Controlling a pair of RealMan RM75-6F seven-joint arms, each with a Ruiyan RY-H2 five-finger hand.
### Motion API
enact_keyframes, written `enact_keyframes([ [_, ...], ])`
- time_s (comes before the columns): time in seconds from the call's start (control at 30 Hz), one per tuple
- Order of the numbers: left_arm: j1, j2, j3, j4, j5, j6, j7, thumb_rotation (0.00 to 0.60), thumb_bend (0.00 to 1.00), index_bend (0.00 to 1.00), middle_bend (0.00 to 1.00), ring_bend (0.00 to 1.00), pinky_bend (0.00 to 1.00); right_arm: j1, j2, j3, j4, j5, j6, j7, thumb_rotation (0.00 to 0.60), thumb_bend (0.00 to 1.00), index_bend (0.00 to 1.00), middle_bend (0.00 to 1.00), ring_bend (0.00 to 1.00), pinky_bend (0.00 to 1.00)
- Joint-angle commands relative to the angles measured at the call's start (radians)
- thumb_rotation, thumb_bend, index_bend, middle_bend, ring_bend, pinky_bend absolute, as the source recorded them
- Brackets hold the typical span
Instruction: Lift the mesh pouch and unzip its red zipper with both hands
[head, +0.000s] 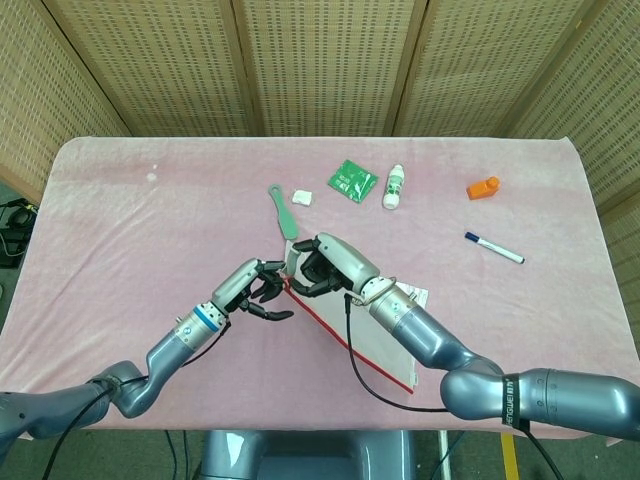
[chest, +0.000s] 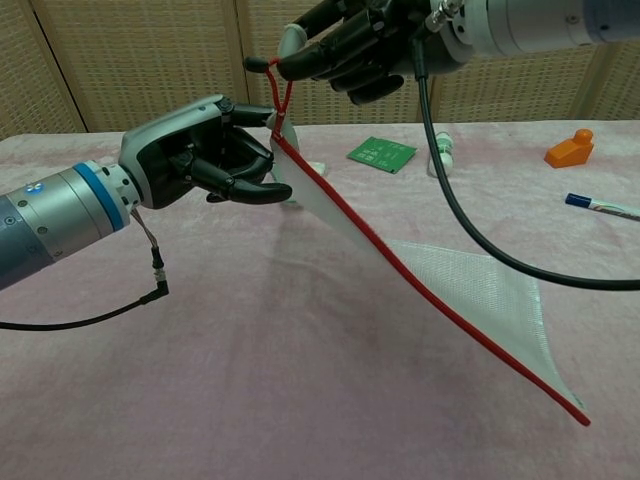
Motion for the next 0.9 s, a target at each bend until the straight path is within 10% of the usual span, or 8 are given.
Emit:
enact_keyframes([
  [0.03, -0.003, 0.004, -0.001, -0.006, -0.006, -0.007, -0.003, 0.600, 0.36, 0.56, 0.91, 0.76, 0.89, 0.000, 0.002, 0.002, -0.002, 0.000, 0.000, 0.000, 0.600, 0.76, 0.76, 0.99, 0.95, 1.00],
  [0.43, -0.006, -0.003, -0.020, -0.016, -0.042, -0.017, 0.037, 0.600, 0.74, 0.75, 0.91, 0.76, 0.89, -0.012, 0.010, -0.002, -0.016, -0.012, 0.003, -0.003, 0.600, 0.76, 0.76, 0.99, 0.95, 1.00],
  [0.9, 0.002, 0.033, -0.077, -0.084, -0.110, -0.029, 0.010, 0.600, 0.80, 0.83, 0.91, 0.76, 0.89, -0.061, 0.029, -0.055, -0.062, -0.179, 0.012, -0.050, 0.600, 0.77, 0.79, 0.99, 0.95, 1.00],
])
